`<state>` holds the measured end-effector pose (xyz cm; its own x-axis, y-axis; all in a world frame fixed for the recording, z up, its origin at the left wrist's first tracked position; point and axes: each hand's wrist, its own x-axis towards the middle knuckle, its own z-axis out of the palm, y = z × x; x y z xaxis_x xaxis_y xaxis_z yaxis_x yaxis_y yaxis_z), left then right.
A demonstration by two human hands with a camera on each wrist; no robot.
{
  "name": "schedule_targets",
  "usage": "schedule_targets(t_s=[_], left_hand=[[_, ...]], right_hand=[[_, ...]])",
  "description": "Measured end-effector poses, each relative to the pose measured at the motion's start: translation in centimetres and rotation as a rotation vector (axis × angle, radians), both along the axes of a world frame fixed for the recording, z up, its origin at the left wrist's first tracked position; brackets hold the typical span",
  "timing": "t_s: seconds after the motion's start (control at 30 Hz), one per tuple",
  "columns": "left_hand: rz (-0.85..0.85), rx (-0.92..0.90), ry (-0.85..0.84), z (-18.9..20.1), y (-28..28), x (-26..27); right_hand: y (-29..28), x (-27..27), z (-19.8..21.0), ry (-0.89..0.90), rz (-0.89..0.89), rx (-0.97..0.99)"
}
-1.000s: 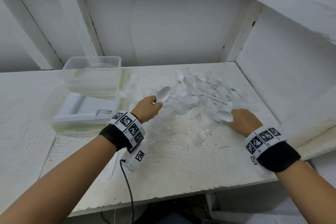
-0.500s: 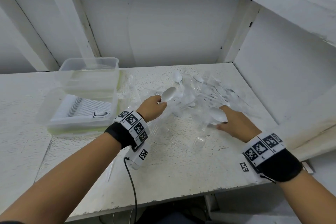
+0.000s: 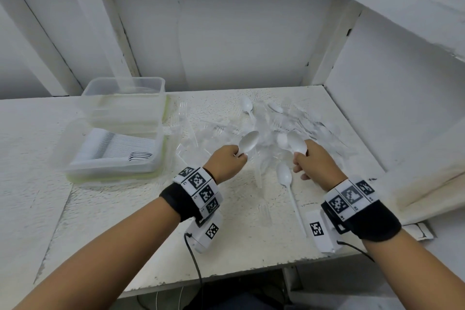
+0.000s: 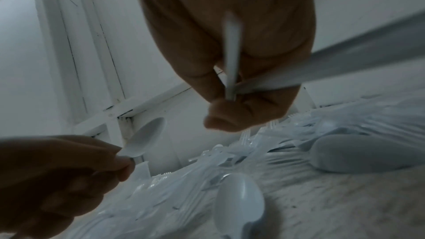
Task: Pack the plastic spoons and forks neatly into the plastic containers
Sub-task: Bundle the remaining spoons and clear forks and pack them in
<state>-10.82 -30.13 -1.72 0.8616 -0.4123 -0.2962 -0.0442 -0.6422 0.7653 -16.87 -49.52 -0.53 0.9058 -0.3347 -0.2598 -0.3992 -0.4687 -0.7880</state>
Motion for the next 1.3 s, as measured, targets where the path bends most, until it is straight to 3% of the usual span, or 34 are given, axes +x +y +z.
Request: schedule_targets(t_s=[0.27,0.37,0.5,0.6,0.77,0.97,1.17,1.3], left_hand=[[-0.203,0.208,-0.017,-1.1,-4.9,-2.6],[-0.31,0.313,0.028,-1.3,-6.8,-3.4],[-0.394,0.44,-0.031,-1.5,-8.3,-4.0],[-0.418,0.453,-0.04,-1.5,-8.6,-4.3],[-0.354,0.321,0.052,-0.7,-7.4,-4.1],[-0.08,0.012,0.253,0.5,-4.0,-1.9],[0.134,-0.174,0.345,0.9,-0.3,0.1],[0.216,-0.216,0.307,0.9,0.8,0.7]], right_hand=[[-3.0,-0.4,-0.8,-0.037,-0.147,-0.036],[-3.6,-0.6,-0.7,-0.043,-0.166,-0.059],[-4.4,-0.9,-1.0,-0.035,-0.195,-0.092],[-4.8,-1.0,-1.4,-0.002,-0.193,-0.096],[-5.2,-1.0,-0.7,0.038,-0.116,-0.082],[-5.8,-0.5,-1.9,0.232,0.172,-0.598],[-5.0,0.1,-2.5,0.371,0.176,-0.784],[-4.3,-0.2,-2.8,0.385,0.234,-0.848]])
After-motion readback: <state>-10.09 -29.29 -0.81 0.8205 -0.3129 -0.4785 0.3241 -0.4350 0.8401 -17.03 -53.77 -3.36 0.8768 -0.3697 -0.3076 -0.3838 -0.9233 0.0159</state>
